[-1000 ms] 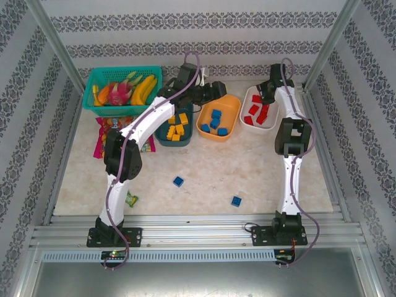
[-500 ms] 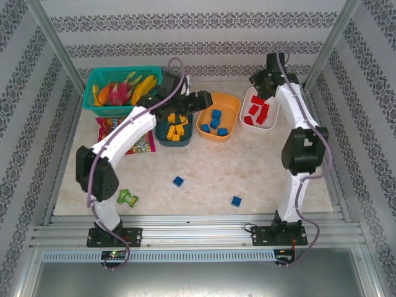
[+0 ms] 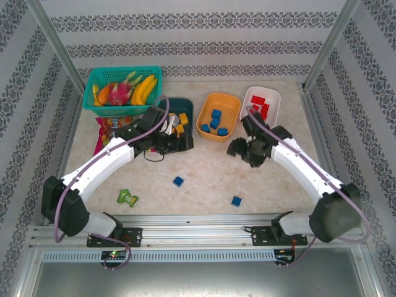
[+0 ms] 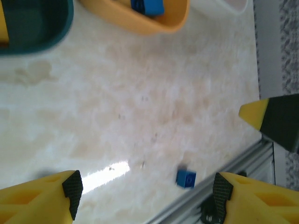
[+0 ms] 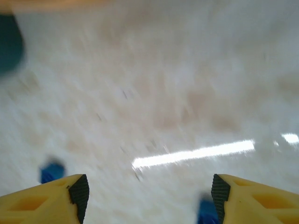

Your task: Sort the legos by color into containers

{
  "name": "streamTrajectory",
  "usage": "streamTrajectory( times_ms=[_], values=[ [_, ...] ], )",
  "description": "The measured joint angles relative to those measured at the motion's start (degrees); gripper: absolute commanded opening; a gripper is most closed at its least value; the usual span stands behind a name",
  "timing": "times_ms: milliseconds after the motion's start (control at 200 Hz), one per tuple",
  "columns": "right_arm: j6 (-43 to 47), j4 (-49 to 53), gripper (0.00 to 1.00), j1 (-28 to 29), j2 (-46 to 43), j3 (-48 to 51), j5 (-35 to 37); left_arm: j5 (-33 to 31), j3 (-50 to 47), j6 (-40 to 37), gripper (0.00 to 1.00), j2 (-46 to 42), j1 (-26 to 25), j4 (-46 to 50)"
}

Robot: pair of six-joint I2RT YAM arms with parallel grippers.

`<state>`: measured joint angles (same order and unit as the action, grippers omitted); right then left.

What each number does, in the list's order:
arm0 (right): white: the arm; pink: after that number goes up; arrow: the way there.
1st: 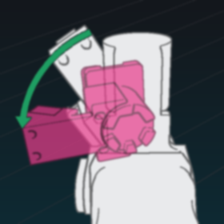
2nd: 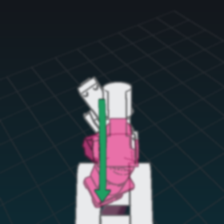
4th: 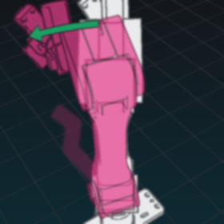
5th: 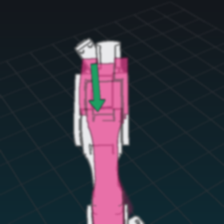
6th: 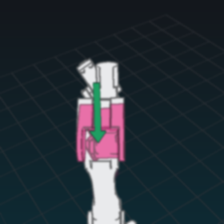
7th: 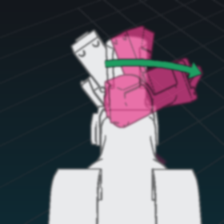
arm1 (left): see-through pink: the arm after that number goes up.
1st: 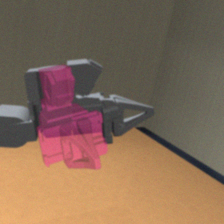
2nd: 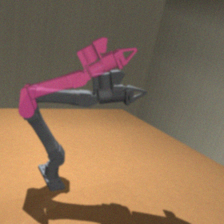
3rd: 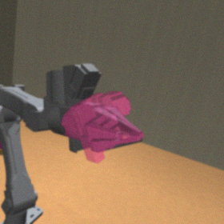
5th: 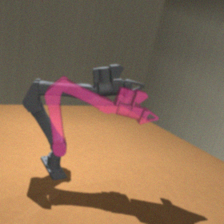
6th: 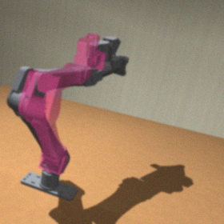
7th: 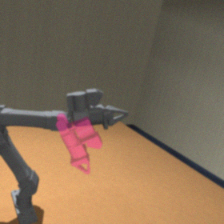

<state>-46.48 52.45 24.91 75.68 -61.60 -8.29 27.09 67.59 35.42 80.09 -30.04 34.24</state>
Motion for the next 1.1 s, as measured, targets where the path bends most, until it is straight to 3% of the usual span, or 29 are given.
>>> streamTrajectory(
  times_ms=[220,674,1099],
  values=[
    [0.5,2.2,0.78,6.4,-1.9,12.3,-5.3,3.4,-9.2,-2.0,0.76,-7.4,-1.7,1.5],
    [-1.4,-2.1,0.71,8.0,2.8,19.9,-7.9,3.9,-13.1,-1.5,0.76,-11.5,-3.8,1.6],
    [-5.6,-7.0,0.51,9.4,7.7,20.5,-8.1,3.0,-13.8,-0.7,0.76,-14.0,-3.8,1.6]
  ],
)
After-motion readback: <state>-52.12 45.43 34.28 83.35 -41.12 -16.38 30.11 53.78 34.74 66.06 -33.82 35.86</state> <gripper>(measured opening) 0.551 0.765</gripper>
